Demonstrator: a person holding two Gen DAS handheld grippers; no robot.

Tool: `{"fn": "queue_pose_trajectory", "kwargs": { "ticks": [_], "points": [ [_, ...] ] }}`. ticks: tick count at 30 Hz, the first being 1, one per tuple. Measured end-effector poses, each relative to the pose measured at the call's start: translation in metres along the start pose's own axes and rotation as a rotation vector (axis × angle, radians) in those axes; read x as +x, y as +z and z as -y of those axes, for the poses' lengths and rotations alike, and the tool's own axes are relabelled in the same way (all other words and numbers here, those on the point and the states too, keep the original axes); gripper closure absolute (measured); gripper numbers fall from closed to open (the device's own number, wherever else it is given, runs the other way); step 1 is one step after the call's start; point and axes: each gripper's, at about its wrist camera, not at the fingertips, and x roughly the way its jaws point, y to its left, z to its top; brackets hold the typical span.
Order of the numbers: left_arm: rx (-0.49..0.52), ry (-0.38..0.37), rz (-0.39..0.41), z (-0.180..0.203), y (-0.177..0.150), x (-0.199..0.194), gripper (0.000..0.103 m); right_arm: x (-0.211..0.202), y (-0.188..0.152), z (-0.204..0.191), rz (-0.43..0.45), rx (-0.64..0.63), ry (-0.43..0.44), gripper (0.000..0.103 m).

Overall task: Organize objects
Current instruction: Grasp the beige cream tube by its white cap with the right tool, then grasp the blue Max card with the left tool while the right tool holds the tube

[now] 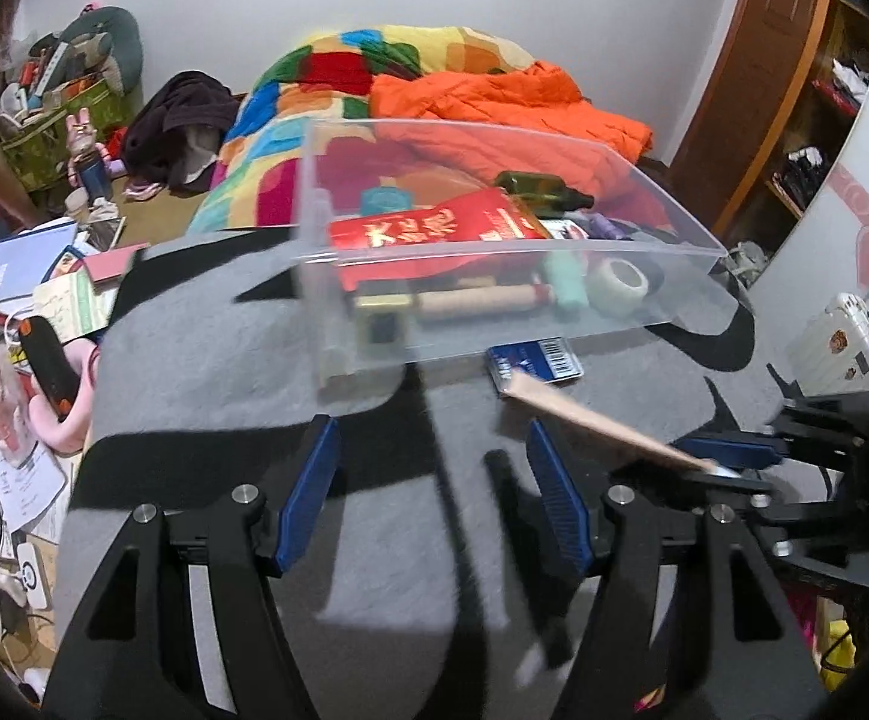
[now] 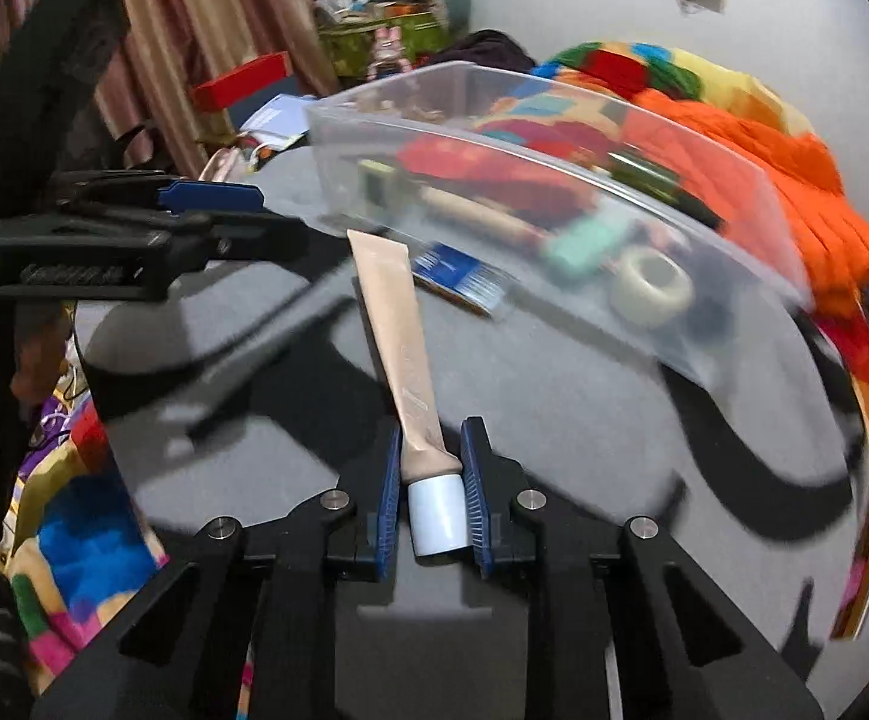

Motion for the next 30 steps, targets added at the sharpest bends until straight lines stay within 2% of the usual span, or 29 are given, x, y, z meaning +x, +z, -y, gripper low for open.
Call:
{"fn": "queue_pose_trajectory", "kwargs": {
  "ticks": [8, 12, 15, 20, 22, 24, 30],
  "points": [
    [0.038, -0.003, -0.105, 0.04, 0.018, 0.044, 0.037, -0.033, -0.04, 0.055, 0.038, 0.169, -0.108, 0.085],
    [0.07, 0.03, -0.131, 0.06, 0.028, 0.062, 0.036, -0.038, -0.049, 0.062, 0.063, 0.202, -0.112, 0.085],
    [0.047, 0.041, -0.154, 0.065, 0.032, 0.076, 0.035, -0.043, -0.049, 0.06, 0.093, 0.196, -0.107, 0.085],
    [0.068, 0.088, -0.108, 0.071, 0.026, 0.078, 0.034, -0.053, -0.046, 0.055, 0.146, 0.192, -0.079, 0.085],
    [0.068, 0.091, -0.095, 0.07, 0.024, 0.074, 0.047, -0.059, -0.044, 0.052, 0.168, 0.183, -0.075, 0.085],
    [0.058, 0.079, -0.09, 0.065, 0.023, 0.071, 0.054, -0.063, -0.039, 0.048, 0.187, 0.177, -0.069, 0.085],
    [0.03, 0.056, -0.076, 0.053, 0.019, 0.061, 0.054, -0.069, -0.023, 0.042, 0.233, 0.182, -0.062, 0.085]
  ]
}}
